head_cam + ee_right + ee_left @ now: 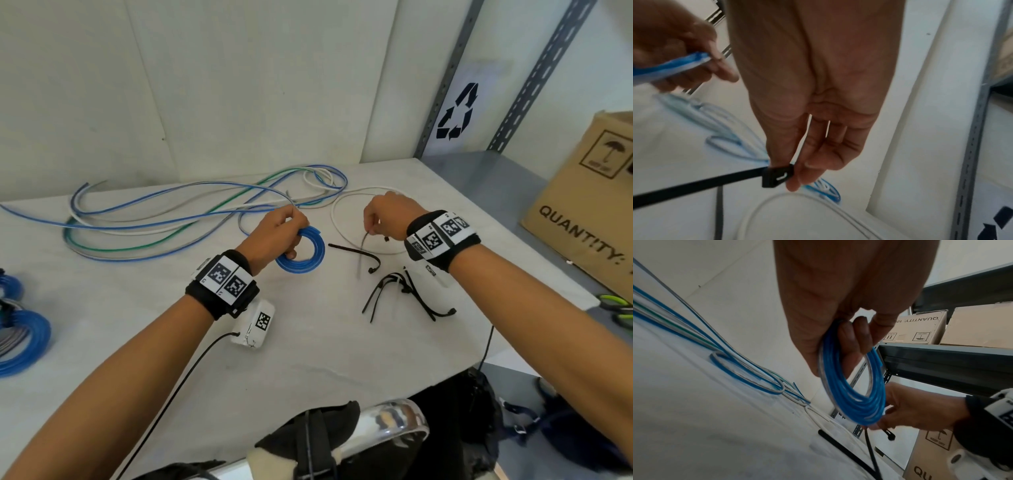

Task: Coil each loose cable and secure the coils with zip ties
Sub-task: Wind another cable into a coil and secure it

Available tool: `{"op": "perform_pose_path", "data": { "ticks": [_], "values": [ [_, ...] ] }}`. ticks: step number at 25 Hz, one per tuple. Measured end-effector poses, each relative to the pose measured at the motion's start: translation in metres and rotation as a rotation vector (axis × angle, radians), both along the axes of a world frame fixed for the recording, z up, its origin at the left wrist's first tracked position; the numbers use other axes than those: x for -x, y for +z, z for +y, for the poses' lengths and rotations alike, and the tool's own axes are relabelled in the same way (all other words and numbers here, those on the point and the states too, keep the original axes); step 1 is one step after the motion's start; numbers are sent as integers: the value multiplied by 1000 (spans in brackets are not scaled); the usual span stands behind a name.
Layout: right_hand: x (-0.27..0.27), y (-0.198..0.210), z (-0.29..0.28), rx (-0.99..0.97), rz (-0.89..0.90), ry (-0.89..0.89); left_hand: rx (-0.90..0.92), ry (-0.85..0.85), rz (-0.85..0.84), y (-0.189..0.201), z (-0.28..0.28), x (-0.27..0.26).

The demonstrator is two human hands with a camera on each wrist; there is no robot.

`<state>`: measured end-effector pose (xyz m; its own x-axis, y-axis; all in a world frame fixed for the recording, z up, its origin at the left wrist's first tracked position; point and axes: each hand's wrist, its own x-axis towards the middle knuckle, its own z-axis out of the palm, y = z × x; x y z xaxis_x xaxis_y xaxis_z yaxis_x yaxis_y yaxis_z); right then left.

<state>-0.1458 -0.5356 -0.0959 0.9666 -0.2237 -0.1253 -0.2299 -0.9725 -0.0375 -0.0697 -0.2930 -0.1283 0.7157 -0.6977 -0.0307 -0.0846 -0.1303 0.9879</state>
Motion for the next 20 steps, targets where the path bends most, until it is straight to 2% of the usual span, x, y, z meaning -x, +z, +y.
{"op": "perform_pose_path", "data": {
  "ticks": [5, 8, 12, 16, 18, 20],
  "values": [
    [-17, 24, 41, -734, -353, 38, 102, 188, 44, -2, 5, -17],
    [-36, 20, 84, -1119, -409, 83, 158, 354, 53, -3, 17, -32],
    [-63, 12, 116, -1441, -426, 106, 293, 521, 172, -1, 50, -60],
    [-91, -3, 145, -1613, -485, 94, 475, 632, 329, 2, 85, -91],
    [-103, -10, 163, -1598, -474, 116, 476, 659, 299, 0, 91, -99],
    [-116, -18, 181, -1472, -472, 170, 408, 672, 203, -3, 91, -102]
  ]
}}
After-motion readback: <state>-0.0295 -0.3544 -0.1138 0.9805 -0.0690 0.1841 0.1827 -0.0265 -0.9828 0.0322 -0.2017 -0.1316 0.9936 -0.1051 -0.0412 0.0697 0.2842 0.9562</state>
